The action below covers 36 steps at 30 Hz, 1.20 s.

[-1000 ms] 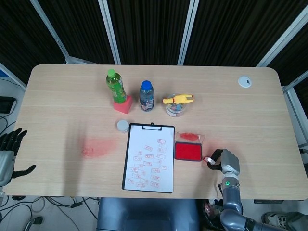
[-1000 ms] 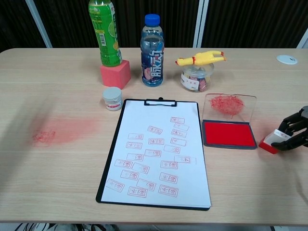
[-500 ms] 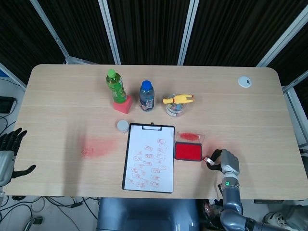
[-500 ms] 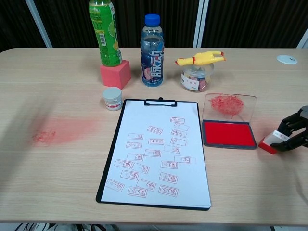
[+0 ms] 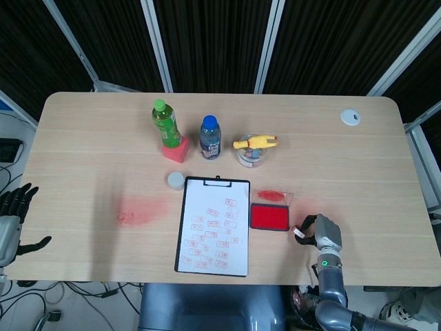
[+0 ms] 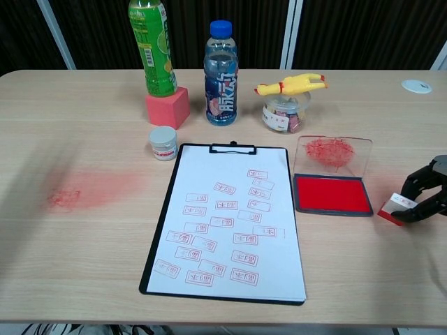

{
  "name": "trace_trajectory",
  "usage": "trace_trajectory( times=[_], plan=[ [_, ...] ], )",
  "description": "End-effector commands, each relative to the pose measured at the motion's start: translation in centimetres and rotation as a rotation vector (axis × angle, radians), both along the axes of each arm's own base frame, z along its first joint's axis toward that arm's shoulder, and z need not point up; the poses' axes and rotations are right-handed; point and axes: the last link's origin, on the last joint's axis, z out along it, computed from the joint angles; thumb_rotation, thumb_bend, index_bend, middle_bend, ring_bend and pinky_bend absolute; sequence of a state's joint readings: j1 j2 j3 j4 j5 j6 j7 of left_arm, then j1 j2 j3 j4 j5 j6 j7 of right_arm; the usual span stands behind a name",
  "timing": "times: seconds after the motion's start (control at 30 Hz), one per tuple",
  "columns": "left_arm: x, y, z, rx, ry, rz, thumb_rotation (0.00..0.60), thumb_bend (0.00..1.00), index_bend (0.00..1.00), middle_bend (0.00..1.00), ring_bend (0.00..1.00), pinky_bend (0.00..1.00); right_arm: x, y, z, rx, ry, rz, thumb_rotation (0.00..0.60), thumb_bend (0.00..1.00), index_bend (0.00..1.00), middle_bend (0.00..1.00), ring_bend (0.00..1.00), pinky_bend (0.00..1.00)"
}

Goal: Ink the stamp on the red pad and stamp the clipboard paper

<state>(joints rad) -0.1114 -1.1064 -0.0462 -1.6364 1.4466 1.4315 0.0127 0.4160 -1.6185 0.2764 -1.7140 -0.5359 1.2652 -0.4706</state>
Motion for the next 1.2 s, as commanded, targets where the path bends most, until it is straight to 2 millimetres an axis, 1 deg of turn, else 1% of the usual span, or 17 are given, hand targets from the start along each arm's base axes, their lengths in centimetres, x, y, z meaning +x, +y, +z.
trace_trajectory(
  times=[0.03,0.33,0.7,0.83,0.9,0.97,1.1,1.2],
  plan=[
    [0.0,0.0,0.0,0.0,0.0,0.0,0.6,0.04,0.0,0.0,0.0,0.0,0.0,0.0,0.0,0.001,0.001,0.0,0.6,0.31,0.64,0.46,0.84,0.87],
    [0.0,0.0,0.0,-0.001,0.0,-0.001,0.6,0.04,0.0,0.0,0.0,0.0,0.1,-0.1,0.1,-0.002,-0.001,0.0,0.6,0.3,0.61,0.44,0.84,0.87],
    [0.0,0.0,0.0,-0.003,0.0,0.0,0.6,0.04,0.0,0.0,0.0,0.0,0.2,-0.2,0.2,0.003,0.001,-0.001,0.6,0.28,0.45,0.32,0.82,0.87],
    [0.0,0.0,0.0,-0.003,0.001,0.001,0.6,0.04,0.0,0.0,0.0,0.0,0.2,-0.2,0.2,0.008,0.004,0.002,0.6,0.24,0.31,0.27,0.82,0.87],
    [0.0,0.0,0.0,-0.004,0.0,0.001,0.6,0.04,0.0,0.0,0.0,0.0,0.1,-0.1,0.2,0.013,0.007,0.004,0.6,0.21,0.2,0.24,0.81,0.87],
    [0.0,0.0,0.0,-0.004,-0.001,0.0,0.6,0.04,0.0,0.0,0.0,0.0,0.2,-0.1,0.2,0.016,0.008,0.007,0.6,0.19,0.14,0.21,0.8,0.87],
    [0.0,0.0,0.0,-0.004,-0.002,0.001,0.6,0.04,0.0,0.0,0.0,0.0,0.4,0.2,0.5,0.022,0.011,0.025,0.6,0.16,0.09,0.17,0.73,0.86],
    [0.0,0.0,0.1,-0.002,-0.005,0.0,0.6,0.04,0.0,0.0,0.0,0.0,0.6,0.5,1.4,0.026,0.042,0.068,0.6,0.15,0.04,0.13,0.67,0.82]
  ],
)
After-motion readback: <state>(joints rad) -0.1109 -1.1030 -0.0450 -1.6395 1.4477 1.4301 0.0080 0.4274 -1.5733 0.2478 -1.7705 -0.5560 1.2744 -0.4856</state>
